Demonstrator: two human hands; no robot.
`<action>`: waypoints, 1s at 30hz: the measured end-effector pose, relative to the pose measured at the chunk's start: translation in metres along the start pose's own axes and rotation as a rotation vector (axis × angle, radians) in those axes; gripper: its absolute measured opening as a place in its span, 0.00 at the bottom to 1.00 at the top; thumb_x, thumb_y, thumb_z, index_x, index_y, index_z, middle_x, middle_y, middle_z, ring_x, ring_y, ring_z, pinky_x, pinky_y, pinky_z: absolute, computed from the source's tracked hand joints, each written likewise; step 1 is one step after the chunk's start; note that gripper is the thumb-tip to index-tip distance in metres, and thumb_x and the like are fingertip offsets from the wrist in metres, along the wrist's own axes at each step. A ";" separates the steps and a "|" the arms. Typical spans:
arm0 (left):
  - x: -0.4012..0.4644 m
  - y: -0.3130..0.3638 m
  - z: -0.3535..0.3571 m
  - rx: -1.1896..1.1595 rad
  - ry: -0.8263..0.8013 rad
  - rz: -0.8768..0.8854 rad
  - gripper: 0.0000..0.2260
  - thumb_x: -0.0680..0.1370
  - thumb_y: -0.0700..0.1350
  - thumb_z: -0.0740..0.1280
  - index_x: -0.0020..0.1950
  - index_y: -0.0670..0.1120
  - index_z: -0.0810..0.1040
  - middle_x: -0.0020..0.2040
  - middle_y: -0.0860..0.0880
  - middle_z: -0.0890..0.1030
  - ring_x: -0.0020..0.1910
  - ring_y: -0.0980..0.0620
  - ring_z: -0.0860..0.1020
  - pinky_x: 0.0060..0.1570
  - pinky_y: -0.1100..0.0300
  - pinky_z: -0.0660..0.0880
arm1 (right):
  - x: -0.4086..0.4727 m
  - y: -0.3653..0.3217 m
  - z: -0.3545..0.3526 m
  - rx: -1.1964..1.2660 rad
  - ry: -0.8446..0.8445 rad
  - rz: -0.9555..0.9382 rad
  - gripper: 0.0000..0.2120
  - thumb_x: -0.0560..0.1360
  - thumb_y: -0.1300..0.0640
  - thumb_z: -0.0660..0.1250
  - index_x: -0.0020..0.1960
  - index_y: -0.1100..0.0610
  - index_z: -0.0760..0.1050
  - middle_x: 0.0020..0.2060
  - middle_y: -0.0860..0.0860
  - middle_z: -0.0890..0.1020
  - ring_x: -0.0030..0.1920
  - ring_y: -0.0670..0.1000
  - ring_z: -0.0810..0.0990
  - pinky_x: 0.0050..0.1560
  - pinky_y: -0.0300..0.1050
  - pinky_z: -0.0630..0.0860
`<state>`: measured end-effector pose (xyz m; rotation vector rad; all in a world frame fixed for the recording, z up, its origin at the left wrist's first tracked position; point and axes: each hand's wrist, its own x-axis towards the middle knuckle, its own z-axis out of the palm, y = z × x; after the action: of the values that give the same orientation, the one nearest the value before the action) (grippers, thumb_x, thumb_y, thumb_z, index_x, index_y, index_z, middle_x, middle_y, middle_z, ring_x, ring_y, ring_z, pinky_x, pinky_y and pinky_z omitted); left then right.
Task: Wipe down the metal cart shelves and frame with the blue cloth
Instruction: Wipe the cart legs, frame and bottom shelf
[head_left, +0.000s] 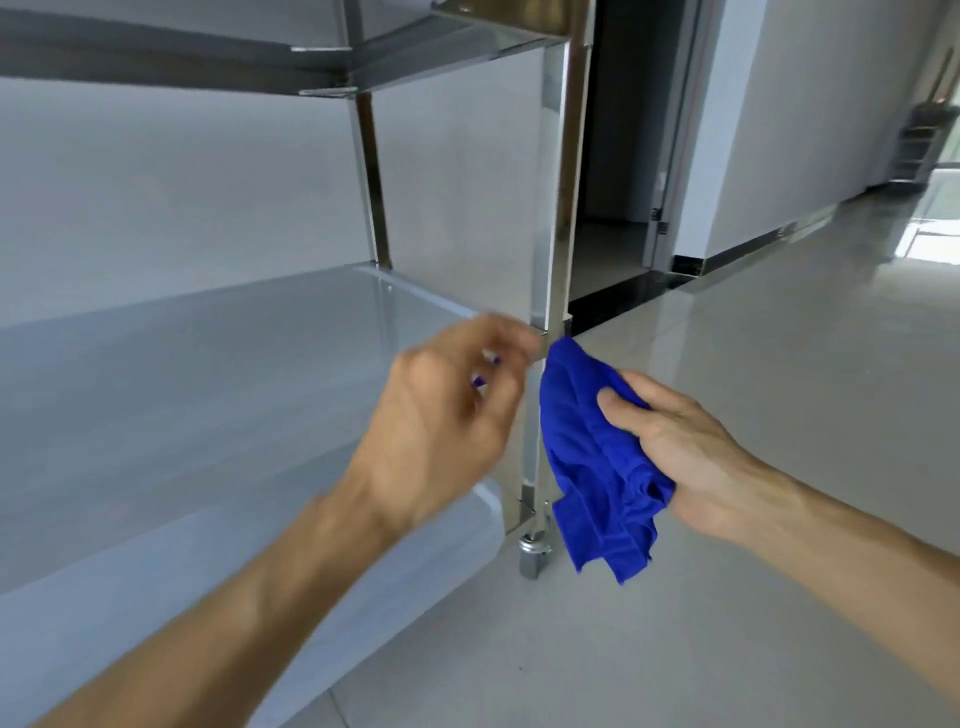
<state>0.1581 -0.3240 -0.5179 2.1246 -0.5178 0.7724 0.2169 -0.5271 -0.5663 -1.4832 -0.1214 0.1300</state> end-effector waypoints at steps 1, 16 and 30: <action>0.017 0.005 0.001 -0.045 0.030 -0.015 0.07 0.80 0.42 0.63 0.53 0.51 0.80 0.45 0.59 0.82 0.42 0.58 0.80 0.41 0.69 0.75 | 0.002 -0.010 -0.003 0.023 0.021 -0.001 0.10 0.81 0.55 0.66 0.58 0.45 0.81 0.50 0.48 0.87 0.49 0.51 0.86 0.43 0.47 0.84; 0.186 0.036 0.030 -0.171 0.234 -0.316 0.14 0.80 0.49 0.66 0.64 0.48 0.73 0.49 0.54 0.79 0.48 0.55 0.80 0.50 0.57 0.80 | 0.075 -0.084 -0.034 0.022 0.120 -0.141 0.09 0.82 0.53 0.63 0.57 0.41 0.77 0.53 0.49 0.84 0.51 0.55 0.84 0.47 0.55 0.84; 0.140 0.112 0.013 -0.052 0.247 -0.523 0.11 0.80 0.43 0.66 0.62 0.45 0.77 0.50 0.50 0.82 0.47 0.50 0.81 0.49 0.54 0.82 | 0.046 -0.090 -0.055 0.084 -0.255 -0.103 0.12 0.82 0.56 0.63 0.56 0.40 0.79 0.51 0.42 0.85 0.51 0.49 0.85 0.49 0.48 0.83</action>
<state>0.1992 -0.4153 -0.3690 1.9514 0.1473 0.6905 0.2724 -0.5810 -0.4816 -1.3688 -0.3939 0.2378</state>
